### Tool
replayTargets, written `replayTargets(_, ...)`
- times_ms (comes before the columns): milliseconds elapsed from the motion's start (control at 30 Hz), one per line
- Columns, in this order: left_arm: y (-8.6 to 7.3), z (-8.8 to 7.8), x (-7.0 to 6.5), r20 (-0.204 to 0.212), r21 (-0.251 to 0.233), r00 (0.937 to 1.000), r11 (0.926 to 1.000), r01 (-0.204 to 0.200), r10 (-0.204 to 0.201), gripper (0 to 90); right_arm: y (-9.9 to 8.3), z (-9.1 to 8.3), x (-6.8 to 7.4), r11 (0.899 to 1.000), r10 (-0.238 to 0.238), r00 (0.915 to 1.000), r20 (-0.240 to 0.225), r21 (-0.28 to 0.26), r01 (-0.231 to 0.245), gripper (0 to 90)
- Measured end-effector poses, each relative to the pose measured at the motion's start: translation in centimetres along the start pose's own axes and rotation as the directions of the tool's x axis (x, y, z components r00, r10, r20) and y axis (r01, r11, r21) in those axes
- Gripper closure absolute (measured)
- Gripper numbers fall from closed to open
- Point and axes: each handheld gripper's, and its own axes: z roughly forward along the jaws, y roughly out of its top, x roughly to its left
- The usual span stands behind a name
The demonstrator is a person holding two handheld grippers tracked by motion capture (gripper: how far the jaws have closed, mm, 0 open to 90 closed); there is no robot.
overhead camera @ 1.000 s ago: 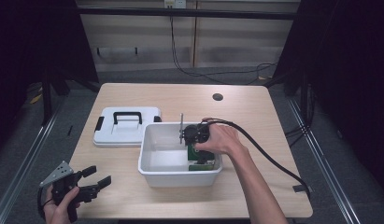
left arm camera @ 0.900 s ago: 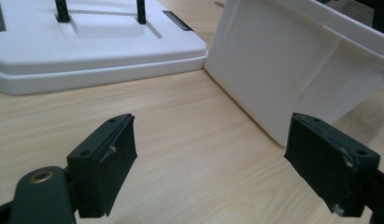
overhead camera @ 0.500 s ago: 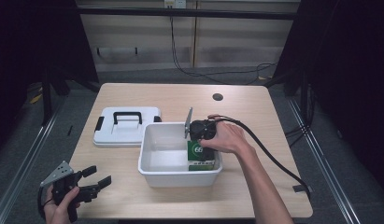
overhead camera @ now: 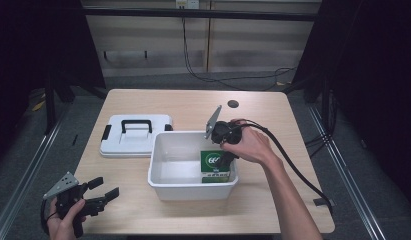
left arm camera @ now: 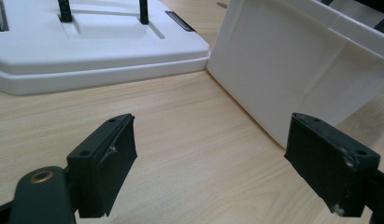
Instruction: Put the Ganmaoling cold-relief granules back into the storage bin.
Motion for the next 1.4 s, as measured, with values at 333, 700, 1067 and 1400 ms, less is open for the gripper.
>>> replayTargets(333, 0.0, 0.0, 0.0, 0.002, -0.002, 1.0, 1.0, 0.001, -0.001, 15.9, -1.1, -1.5, 0.3, 0.993, 0.043, 0.9986, 0.03, -0.113, -0.04, 12.9)
replayTargets(700, -0.1, -0.1, 0.0, 0.001, 0.001, 1.0, 1.0, 0.001, -0.001, 15.9, -2.7, -3.4, 0.8, 0.966, 0.11, 0.9923, 0.056, -0.242, -0.094, 13.5)
replayTargets(1067, -0.1, -0.1, 0.0, -0.004, 0.003, 1.0, 1.0, 0.005, -0.005, 15.9, -5.8, -5.2, 1.8, 0.934, 0.185, 0.977, 0.107, -0.329, -0.14, 14.1)
replayTargets(1400, -0.1, 0.0, 0.0, -0.003, 0.007, 1.0, 1.0, 0.005, -0.005, 15.9, -9.4, -6.3, 2.6, 0.882, 0.311, 0.9373, 0.158, -0.414, -0.223, 15.3)
